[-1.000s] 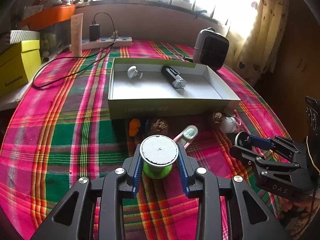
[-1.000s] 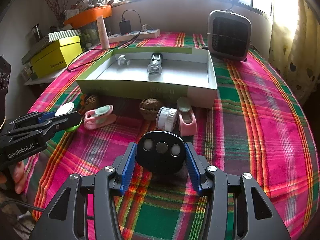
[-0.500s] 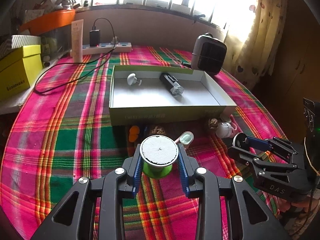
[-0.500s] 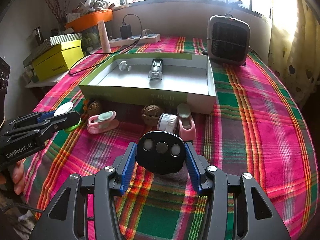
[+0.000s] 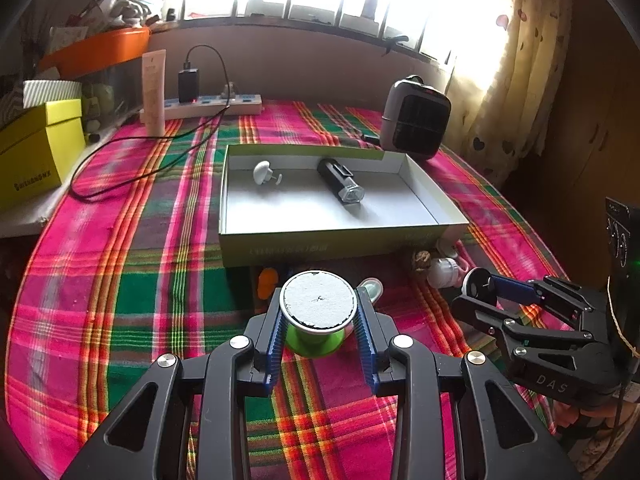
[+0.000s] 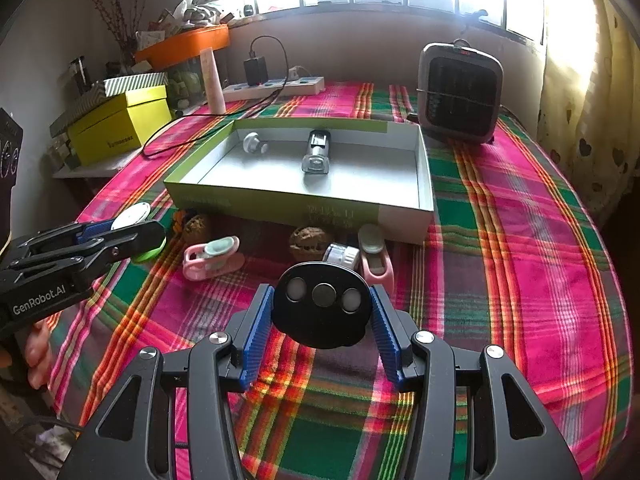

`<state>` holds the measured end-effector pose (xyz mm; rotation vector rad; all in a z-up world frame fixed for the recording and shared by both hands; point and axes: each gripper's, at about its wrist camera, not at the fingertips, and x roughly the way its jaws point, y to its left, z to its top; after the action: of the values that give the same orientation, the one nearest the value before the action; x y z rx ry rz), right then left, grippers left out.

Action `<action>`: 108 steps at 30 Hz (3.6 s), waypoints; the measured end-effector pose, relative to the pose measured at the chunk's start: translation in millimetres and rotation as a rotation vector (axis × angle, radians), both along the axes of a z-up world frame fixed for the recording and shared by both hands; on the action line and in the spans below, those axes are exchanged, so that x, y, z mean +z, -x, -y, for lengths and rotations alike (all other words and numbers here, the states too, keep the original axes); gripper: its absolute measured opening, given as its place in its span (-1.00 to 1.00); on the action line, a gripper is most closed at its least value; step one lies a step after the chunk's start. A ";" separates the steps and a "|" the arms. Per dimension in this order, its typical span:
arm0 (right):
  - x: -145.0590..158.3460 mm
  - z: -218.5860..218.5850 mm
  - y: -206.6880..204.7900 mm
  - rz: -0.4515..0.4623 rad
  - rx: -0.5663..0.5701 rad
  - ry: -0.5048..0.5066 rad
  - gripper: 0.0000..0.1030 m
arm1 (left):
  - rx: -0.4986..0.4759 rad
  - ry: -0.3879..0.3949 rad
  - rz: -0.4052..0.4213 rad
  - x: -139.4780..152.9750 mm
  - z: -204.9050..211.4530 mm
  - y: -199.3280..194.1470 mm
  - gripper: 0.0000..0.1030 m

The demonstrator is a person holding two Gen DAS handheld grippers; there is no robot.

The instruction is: Organize objects

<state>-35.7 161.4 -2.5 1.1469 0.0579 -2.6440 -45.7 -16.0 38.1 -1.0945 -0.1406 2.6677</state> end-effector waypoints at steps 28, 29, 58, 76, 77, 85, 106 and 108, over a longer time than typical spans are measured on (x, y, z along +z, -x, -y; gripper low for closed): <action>15.8 4.3 13.5 -0.045 0.021 0.008 -0.04 | -0.003 -0.027 -0.003 7.7 19.2 7.9 -0.44; 15.9 3.8 13.4 -0.046 0.021 0.010 -0.04 | -0.009 -0.032 0.004 5.8 20.0 5.4 -0.44; 10.1 3.4 8.9 -0.029 0.029 0.016 -0.04 | -0.048 0.020 0.128 -32.0 5.0 -14.9 -0.20; 10.9 5.3 7.7 -0.032 0.027 0.012 -0.04 | -0.020 0.030 0.096 -23.6 7.7 -12.5 -0.20; 11.5 5.4 7.8 -0.034 0.026 0.012 -0.04 | -0.021 0.032 0.090 -21.8 7.2 -12.4 -0.20; 17.2 7.4 13.3 -0.044 0.021 0.002 -0.04 | -0.033 0.034 0.038 -4.5 5.4 -4.8 -0.20; 32.9 11.7 50.8 -0.076 0.012 -0.012 -0.04 | -0.042 0.023 -0.016 16.9 4.1 42.4 -0.20; 33.0 11.9 55.7 -0.076 0.012 -0.016 -0.04 | -0.039 0.023 -0.020 18.0 4.6 48.4 -0.20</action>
<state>-91.3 149.5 30.4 1.0478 0.1000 -2.6800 -94.1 -20.7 56.1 -1.0658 -0.0848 2.6516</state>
